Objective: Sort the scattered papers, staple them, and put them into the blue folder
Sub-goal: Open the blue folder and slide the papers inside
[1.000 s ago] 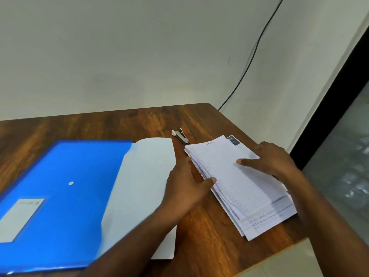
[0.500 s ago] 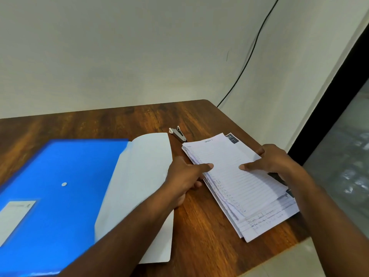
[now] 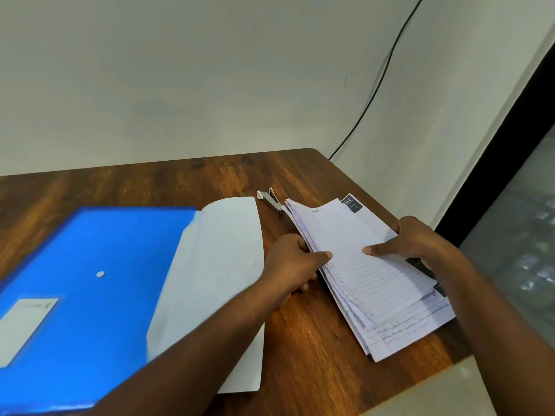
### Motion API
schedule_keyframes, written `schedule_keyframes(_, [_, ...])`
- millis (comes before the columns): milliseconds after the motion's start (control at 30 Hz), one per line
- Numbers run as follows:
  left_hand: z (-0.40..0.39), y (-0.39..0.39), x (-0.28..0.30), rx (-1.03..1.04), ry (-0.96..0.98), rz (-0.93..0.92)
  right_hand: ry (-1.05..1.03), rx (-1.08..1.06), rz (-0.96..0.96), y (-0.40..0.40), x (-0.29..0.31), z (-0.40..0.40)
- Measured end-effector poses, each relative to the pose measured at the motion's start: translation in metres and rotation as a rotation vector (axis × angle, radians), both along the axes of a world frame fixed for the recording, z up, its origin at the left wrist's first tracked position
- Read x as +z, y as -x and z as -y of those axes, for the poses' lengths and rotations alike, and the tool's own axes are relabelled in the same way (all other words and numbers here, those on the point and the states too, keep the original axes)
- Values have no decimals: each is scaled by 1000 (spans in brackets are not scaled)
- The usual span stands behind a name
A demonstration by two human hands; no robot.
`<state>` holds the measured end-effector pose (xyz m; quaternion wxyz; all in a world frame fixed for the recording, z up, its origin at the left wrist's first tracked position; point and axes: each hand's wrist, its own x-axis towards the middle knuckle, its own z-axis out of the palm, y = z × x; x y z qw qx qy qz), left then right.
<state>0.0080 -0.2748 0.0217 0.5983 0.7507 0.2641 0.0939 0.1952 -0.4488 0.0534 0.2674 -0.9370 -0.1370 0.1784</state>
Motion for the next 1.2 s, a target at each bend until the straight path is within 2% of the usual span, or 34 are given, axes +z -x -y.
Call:
schedule_keyframes(300, [3, 0, -8, 2, 64, 87, -132, -20, -34, 5, 2, 2])
schedule_keyframes(700, [-13, 15, 11, 29, 317, 292, -389, 26, -147, 10, 33, 14])
schedule_keyframes(867, [-29, 31, 24, 62, 395, 333, -634, 90, -413, 29, 50, 13])
schedule_keyframes(1000, [-40, 47, 35, 65, 454, 337, -696, 86, -563, 38, 54, 6])
schedule_keyframes(1200, [-69, 80, 41, 31, 477, 279, -818, 204, -775, 65, 42, -15])
